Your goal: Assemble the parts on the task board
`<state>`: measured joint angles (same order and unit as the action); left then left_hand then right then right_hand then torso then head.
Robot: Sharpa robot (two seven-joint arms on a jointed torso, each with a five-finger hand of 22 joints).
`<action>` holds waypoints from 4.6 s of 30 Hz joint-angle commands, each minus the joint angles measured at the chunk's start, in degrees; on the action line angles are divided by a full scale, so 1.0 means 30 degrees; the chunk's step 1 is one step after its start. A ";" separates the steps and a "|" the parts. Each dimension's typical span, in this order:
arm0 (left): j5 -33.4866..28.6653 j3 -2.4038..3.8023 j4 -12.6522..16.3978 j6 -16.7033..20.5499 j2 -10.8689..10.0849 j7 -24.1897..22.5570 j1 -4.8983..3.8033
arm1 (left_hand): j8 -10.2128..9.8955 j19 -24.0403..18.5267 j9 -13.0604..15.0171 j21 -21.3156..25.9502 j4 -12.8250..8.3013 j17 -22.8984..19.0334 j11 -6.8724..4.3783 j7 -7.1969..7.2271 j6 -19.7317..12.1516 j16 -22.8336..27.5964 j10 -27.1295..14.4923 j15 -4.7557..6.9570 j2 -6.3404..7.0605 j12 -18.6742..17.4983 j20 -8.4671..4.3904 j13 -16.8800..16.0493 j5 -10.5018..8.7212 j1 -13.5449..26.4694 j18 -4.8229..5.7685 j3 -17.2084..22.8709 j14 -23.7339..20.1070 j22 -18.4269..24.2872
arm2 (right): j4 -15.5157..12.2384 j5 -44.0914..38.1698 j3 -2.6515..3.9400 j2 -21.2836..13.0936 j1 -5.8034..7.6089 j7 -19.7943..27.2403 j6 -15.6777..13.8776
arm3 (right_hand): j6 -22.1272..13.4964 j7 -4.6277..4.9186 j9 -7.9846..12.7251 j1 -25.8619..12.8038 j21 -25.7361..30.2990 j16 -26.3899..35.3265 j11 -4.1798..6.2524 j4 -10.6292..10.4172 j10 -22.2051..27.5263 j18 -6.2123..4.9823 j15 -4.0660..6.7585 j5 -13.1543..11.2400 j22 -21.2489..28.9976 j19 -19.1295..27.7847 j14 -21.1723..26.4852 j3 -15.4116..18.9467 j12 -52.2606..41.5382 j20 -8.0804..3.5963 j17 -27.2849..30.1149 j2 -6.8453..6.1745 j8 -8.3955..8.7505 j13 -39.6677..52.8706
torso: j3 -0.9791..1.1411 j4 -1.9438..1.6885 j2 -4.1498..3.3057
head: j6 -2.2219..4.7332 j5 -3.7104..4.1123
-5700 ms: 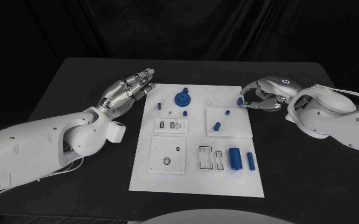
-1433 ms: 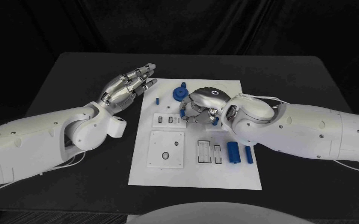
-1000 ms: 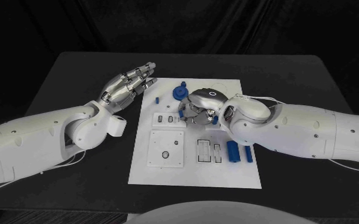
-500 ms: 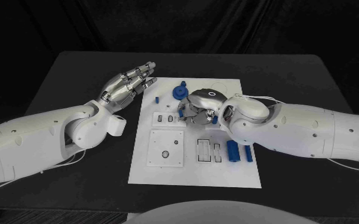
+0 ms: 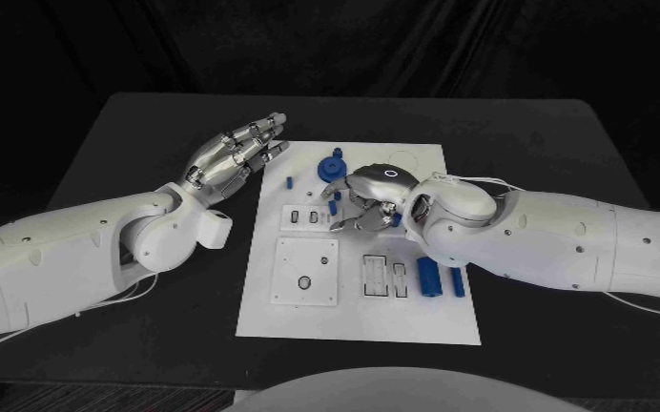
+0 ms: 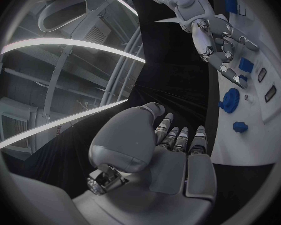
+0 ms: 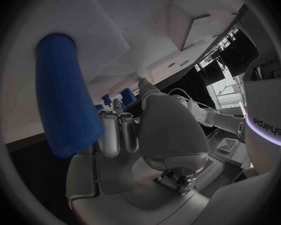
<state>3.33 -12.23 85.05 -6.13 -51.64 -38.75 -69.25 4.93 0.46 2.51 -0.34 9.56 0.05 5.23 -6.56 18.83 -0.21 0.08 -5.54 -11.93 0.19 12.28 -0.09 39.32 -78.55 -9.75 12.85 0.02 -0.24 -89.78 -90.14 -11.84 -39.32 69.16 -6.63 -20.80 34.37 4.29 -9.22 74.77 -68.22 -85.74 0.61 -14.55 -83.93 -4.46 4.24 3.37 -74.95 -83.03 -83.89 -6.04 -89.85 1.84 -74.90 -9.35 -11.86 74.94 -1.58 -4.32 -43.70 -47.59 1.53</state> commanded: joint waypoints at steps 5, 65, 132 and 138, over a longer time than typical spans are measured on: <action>-0.0008 0.0016 0.0154 0.0180 -0.0077 -0.0784 0.0021 | 0.0130 0.0059 0.0032 -0.0032 -0.0047 -0.0018 0.0092 -0.0167 0.0086 0.0070 0.0018 -0.0104 -0.0010 -0.0043 0.0155 0.0008 -0.0047 0.0179 -0.0210 0.0154 -0.0007 -0.0046 | -0.0527 -0.0145 -0.0016 -0.0424 -0.0031 0.1312 -0.2326 | -0.0691 -0.0034 0.0492 0.0067 0.0004 -0.0384 0.0155 -0.0783 -0.2023 0.0068 0.0125 -0.0165 -0.3134 -0.0084 -0.1765 0.1462 -0.0050 -0.0052 -0.3922 -0.0471 0.0392 0.5020 | 0.0014 0.0002 0.0001 | 0.0102 -0.0098; 1.4621 0.0042 0.1122 -0.3262 0.3162 2.1976 -0.4845 | 1.1999 2.3809 0.7943 -2.7683 0.2048 2.9982 -0.0899 0.0153 0.7758 -2.9930 2.9973 0.1752 -0.0223 2.9936 -0.1855 -2.9969 -1.0877 0.5022 0.1777 -0.8570 2.9993 -2.4646 | -0.2763 0.0120 -0.0021 -0.6732 0.3535 0.3194 -0.5234 | 0.1696 0.0265 0.1094 0.1241 0.1071 0.0261 -0.0111 -0.0476 -0.1281 -0.0106 -0.0132 0.1156 -0.2908 0.0309 -0.1521 0.1161 0.0550 0.0218 -0.3265 0.1830 -0.0337 0.4245 | 0.1176 0.0490 0.0471 | 0.0095 -0.1506; 1.7460 0.0032 -0.0585 -0.4436 0.6273 2.3430 -0.4607 | 1.1503 2.5207 1.2498 -2.7367 0.0903 2.9982 -0.1906 0.1162 0.9556 -2.9930 2.9973 0.2766 0.0354 2.9936 -0.2811 -2.9969 -1.0113 0.4835 0.1921 -0.6401 2.9993 -2.5243 | -0.1928 0.0113 -0.0021 -0.6261 0.2772 0.3163 -0.5277 | 0.1713 0.0302 0.1185 0.1075 0.1066 0.0264 -0.0126 -0.0534 -0.1160 -0.0105 -0.0129 0.1498 -0.2910 0.0270 -0.1535 0.1294 0.0658 0.0212 -0.3258 0.2005 -0.0285 0.4102 | 0.1258 0.0527 0.0541 | -0.0802 -0.1662; 1.7460 0.0032 -0.0707 -0.4480 0.6407 2.3342 -0.4534 | 1.1491 2.5187 1.2553 -2.7340 0.0868 2.9982 -0.1919 0.1175 0.9595 -2.9930 2.9973 0.2777 0.0352 2.9936 -0.2822 -2.9969 -1.0102 0.4822 0.1913 -0.6354 2.9993 -2.5212 | -0.1913 0.0113 -0.0021 -0.6252 0.2755 0.3181 -0.5293 | 0.1713 0.0302 0.1185 0.1075 0.1066 0.0264 -0.0126 -0.0534 -0.1160 -0.0105 -0.0129 0.1498 -0.2910 0.0270 -0.1535 0.1294 0.0658 0.0212 -0.3258 0.2005 -0.0285 0.4102 | 0.1242 0.0506 0.0529 | -0.0802 -0.1664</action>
<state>55.67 -12.18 82.94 -18.59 -32.55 32.24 -83.00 39.61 75.92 40.13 -82.64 12.09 74.92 -0.09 -3.27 47.49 -89.85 84.03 2.36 -11.10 89.85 3.97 -74.96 8.87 -64.00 -4.81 -6.60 84.05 -74.93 -95.52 -89.44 -11.94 -58.09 77.58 3.55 -36.47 39.20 5.02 -5.76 77.87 -64.70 -84.97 0.61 -16.12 -83.93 -4.47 4.08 7.53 -74.92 -81.90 -84.05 -2.36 -88.14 2.57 -74.91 -3.83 -12.76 74.91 2.16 -2.75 -42.09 -50.02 -3.44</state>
